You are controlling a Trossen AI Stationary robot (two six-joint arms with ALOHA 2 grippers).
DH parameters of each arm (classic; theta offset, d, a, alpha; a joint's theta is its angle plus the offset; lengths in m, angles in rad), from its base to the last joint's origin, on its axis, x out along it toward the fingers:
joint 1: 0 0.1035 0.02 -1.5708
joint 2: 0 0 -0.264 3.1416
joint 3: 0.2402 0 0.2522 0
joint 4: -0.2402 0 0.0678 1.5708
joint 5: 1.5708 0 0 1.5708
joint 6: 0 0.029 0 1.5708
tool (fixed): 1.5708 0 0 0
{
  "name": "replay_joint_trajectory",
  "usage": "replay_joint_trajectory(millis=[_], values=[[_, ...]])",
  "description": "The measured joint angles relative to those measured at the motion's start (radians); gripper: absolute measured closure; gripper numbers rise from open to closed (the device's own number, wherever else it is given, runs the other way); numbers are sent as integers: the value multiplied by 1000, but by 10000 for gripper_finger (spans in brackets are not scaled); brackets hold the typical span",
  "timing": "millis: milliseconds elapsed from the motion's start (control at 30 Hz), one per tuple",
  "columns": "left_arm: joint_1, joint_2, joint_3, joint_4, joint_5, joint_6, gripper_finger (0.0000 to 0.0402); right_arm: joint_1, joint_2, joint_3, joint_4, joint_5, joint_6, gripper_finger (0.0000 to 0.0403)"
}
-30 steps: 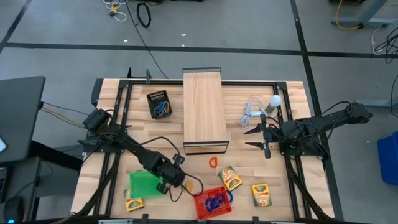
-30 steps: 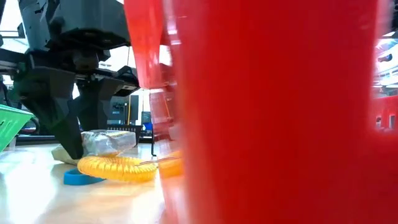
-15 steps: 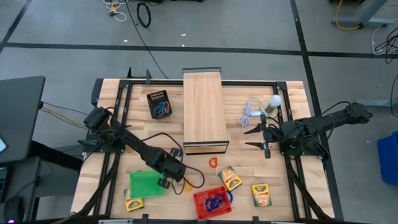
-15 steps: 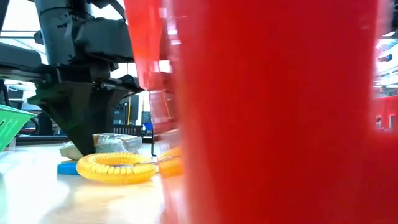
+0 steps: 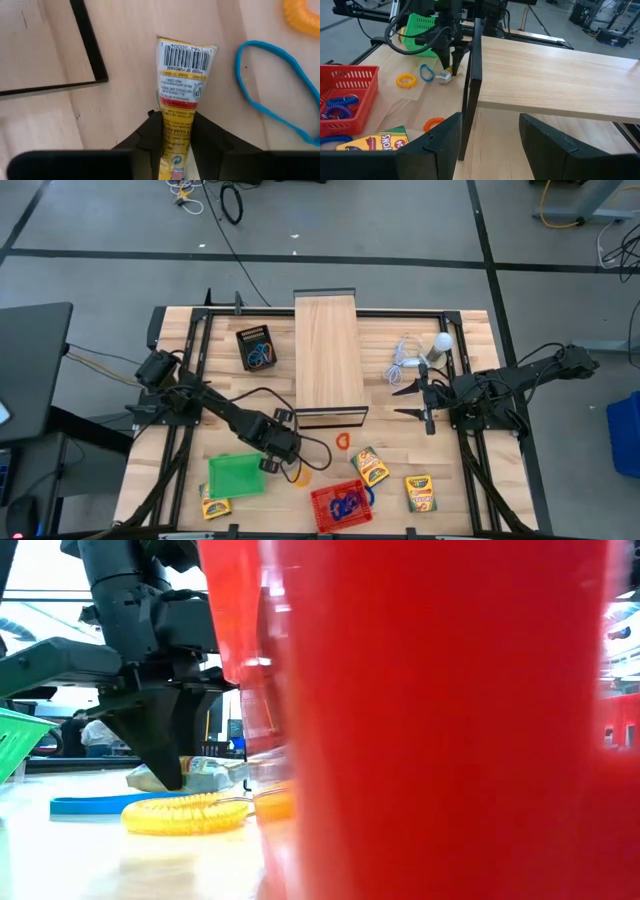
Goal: Pick & Place Office Desk Supplies
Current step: Adjust the small crayon box on the table, then put the blue rubber band into the black basket
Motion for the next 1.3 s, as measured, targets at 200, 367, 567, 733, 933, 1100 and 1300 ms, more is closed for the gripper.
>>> replay_joint_trajectory(millis=[200,367,567,733,933,1100,1300], values=[[0,-78,-4,-7,12,-44,275,0,0,0,0,-7,14,197],[-28,-174,-4,16,26,-95,228,0,0,0,-7,-10,26,197],[-63,-223,-1,43,32,-170,187,0,0,0,-12,-11,25,197],[-80,-173,-3,152,111,-213,185,0,0,0,-11,-10,26,197],[-107,-86,-3,226,181,-283,193,0,0,0,-12,-10,26,197],[-114,-55,-3,252,182,-341,193,0,0,0,-15,-10,26,197],[-132,-16,-3,277,164,-399,195,0,0,0,-27,-10,26,197]])
